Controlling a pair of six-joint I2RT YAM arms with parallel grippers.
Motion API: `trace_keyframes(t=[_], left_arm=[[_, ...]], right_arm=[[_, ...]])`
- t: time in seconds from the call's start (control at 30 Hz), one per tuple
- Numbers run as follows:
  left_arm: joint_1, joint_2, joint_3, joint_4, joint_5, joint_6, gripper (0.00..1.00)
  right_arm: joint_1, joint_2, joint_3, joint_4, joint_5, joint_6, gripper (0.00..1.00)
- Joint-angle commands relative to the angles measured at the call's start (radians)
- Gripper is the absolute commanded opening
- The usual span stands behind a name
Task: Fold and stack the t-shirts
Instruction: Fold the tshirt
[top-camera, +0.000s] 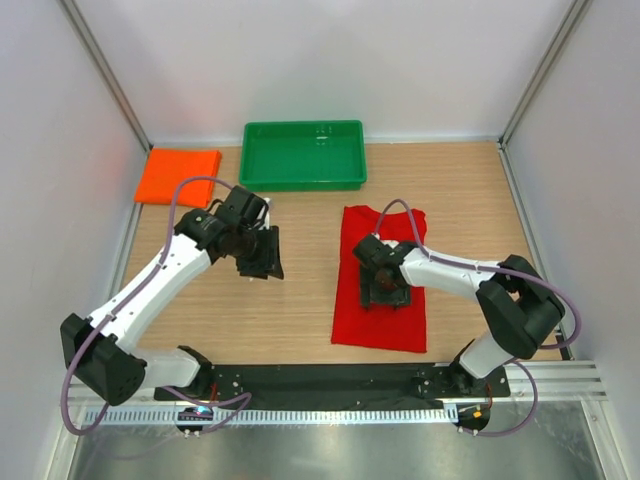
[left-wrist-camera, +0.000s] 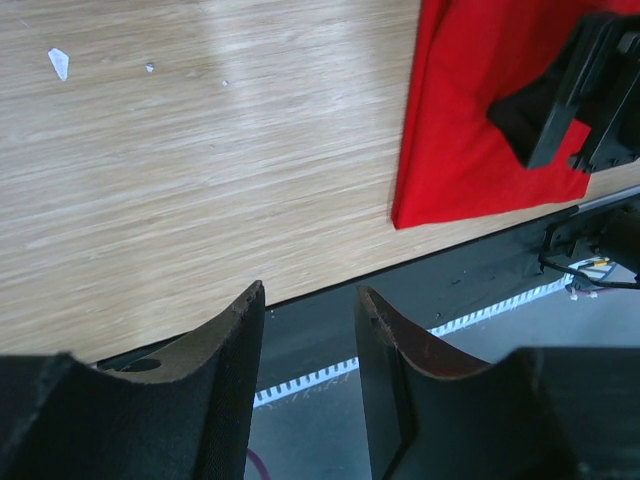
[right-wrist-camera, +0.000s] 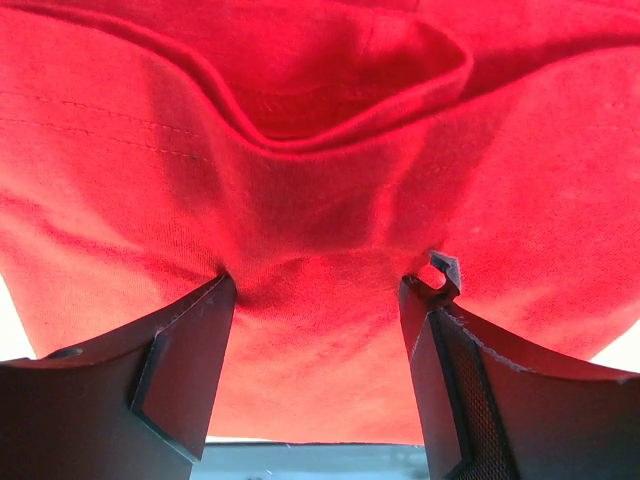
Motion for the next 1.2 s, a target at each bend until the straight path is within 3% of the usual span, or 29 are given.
trace_keyframes(t=[0.0, 0.13, 0.3, 0.47, 0.6, 0.83, 1.03, 1.17], left_arm=[[0.016, -0.008, 0.013, 0.0, 0.037, 0.02, 0.43], [0.02, 0.01, 0.022, -0.003, 0.041, 0.027, 0.43], [0.054, 0.004, 0.024, -0.013, 0.044, 0.037, 0.43], [0.097, -0.02, 0.02, -0.036, 0.044, 0.062, 0.43], [0.118, -0.037, 0.011, -0.051, 0.031, 0.079, 0.44], [0.14, -0.013, -0.036, -0.005, 0.092, 0.097, 0.45], [0.14, 0.087, -0.067, 0.052, 0.232, 0.1, 0.44], [0.138, 0.116, -0.171, 0.085, 0.271, 0.064, 0.5]], right_arm=[[0.056, 0.012, -0.02, 0.011, -0.048, -0.066, 0.73], [0.092, 0.09, 0.037, 0.059, -0.063, -0.111, 0.73], [0.159, 0.242, 0.225, 0.061, -0.073, -0.118, 0.73], [0.21, 0.396, 0.44, 0.033, -0.091, -0.085, 0.73], [0.221, 0.425, 0.494, -0.005, -0.108, -0.004, 0.73], [0.212, 0.282, 0.492, -0.054, -0.109, 0.107, 0.75], [0.152, 0.119, 0.476, -0.123, -0.102, 0.057, 0.77], [0.026, -0.052, 0.248, -0.098, -0.253, -0.04, 0.77]])
